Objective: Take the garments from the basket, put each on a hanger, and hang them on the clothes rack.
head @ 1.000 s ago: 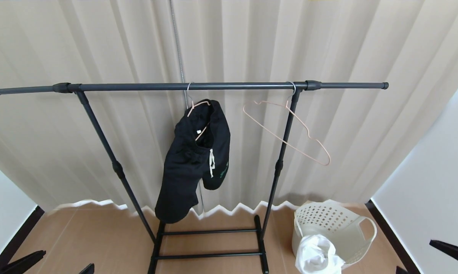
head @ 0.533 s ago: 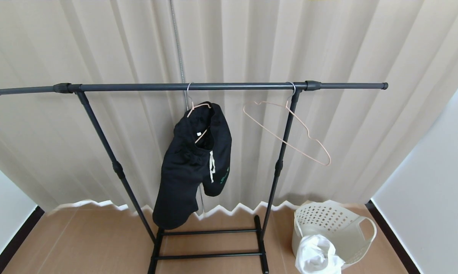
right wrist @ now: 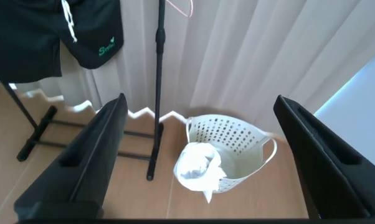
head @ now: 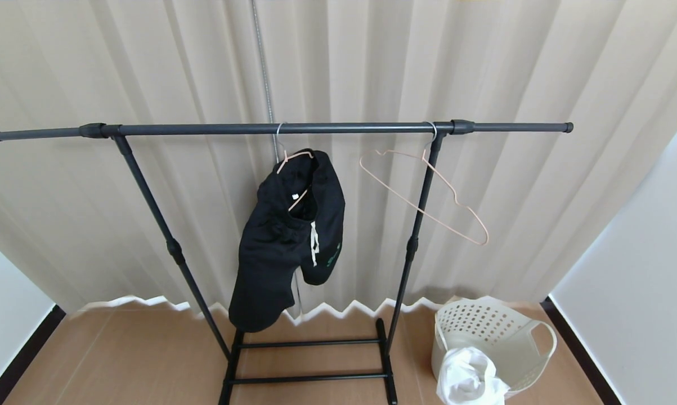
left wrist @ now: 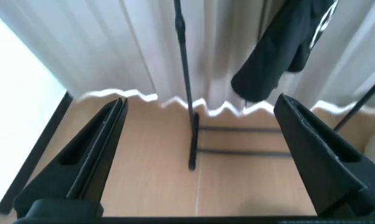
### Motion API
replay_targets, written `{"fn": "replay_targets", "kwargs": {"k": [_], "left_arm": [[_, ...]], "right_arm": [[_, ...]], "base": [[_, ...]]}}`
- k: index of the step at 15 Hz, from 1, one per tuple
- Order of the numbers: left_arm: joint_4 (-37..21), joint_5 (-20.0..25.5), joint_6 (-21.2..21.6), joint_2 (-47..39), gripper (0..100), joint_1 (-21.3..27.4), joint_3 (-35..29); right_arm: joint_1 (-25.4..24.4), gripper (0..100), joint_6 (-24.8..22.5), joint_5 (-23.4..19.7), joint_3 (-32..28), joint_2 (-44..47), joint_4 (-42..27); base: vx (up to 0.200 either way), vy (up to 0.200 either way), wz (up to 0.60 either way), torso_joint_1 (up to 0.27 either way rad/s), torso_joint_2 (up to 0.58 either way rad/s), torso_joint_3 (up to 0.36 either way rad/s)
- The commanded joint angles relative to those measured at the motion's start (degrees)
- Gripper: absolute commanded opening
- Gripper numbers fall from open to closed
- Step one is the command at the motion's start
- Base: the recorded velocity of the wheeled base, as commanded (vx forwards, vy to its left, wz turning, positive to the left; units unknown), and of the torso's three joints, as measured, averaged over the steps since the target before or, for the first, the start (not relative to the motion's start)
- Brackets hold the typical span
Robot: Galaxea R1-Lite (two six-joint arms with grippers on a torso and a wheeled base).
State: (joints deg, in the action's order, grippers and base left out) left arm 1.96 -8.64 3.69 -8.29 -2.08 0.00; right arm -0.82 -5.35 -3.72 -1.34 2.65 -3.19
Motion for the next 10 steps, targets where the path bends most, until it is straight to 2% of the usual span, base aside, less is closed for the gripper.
{"fn": "replay_targets", "kwargs": {"k": [1,2,3,5,8,10], "left_arm": [[-0.47,2.49,-3.87,4.07,100,-0.73,0.00],[-0.73,7.68,-4.13,4.33,100,0.68,0.00],[-0.73,8.91,-4.13,4.51,100,1.38,0.00],[-0.64,8.47,-3.96,8.29,100,1.91,0.00],[-0.56,8.12,-4.22,8.29,100,1.91,0.00],[-0.56,8.12,-4.48,8.29,100,2.00,0.00]], "right_arm": [[0.55,100,-0.01,0.03,0.11,-2.21,0.21],[0.55,100,0.43,0.11,0.20,-2.21,0.38],[0.55,100,0.69,0.38,0.29,-2.21,0.47],[0.64,100,0.69,5.21,0.20,-2.21,0.38],[0.64,100,1.13,5.04,0.20,-2.21,0.38],[0.64,100,4.30,3.54,0.11,-2.29,0.29]], "base": [[0.000,0.000,0.00,0.000,0.00,0.000],[0.000,0.000,0.00,0.000,0.00,0.000],[0.000,0.000,0.00,0.000,0.00,0.000],[0.000,0.000,0.00,0.000,0.00,0.000],[0.000,0.000,0.00,0.000,0.00,0.000],[0.000,0.000,0.00,0.000,0.00,0.000]]}}
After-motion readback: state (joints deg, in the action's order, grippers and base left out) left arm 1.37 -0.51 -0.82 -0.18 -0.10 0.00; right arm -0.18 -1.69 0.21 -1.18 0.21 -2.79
